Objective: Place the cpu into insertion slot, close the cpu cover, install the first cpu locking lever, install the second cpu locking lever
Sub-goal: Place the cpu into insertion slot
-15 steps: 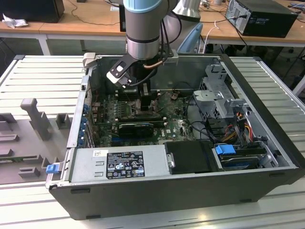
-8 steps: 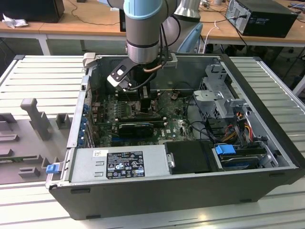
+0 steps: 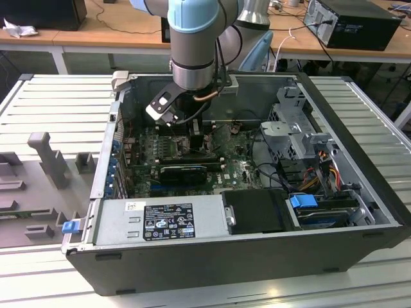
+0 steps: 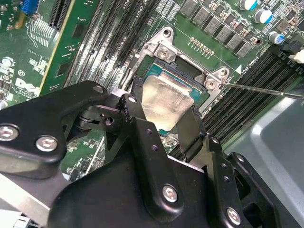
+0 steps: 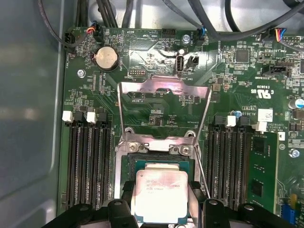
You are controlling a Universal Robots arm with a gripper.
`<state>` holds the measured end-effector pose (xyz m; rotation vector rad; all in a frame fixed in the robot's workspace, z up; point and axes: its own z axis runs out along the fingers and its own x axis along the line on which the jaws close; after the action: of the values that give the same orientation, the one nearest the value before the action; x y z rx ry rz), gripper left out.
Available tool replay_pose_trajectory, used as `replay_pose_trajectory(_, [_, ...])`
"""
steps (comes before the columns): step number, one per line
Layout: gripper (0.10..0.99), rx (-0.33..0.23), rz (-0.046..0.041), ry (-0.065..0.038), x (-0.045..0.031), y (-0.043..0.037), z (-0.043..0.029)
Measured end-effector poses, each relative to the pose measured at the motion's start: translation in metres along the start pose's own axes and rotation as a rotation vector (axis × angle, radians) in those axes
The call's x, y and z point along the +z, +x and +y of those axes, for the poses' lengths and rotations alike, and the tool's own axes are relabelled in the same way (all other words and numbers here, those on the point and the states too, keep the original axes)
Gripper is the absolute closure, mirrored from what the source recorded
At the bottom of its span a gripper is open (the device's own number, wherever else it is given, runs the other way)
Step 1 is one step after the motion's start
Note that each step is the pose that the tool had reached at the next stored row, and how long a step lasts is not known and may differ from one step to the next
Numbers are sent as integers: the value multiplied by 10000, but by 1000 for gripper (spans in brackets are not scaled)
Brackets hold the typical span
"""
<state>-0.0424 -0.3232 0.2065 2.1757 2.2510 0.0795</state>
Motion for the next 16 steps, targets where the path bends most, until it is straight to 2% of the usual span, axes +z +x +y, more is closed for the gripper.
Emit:
replay_pose_trajectory(7, [557, 13, -1, 1, 36, 2, 3])
replay_pose_trajectory(13, [557, 14, 0, 0, 37, 2, 3])
replay_pose_trajectory(15, [545, 14, 0, 0, 37, 2, 3])
replay_pose_trajectory(16, [478, 15, 0, 0, 38, 2, 3])
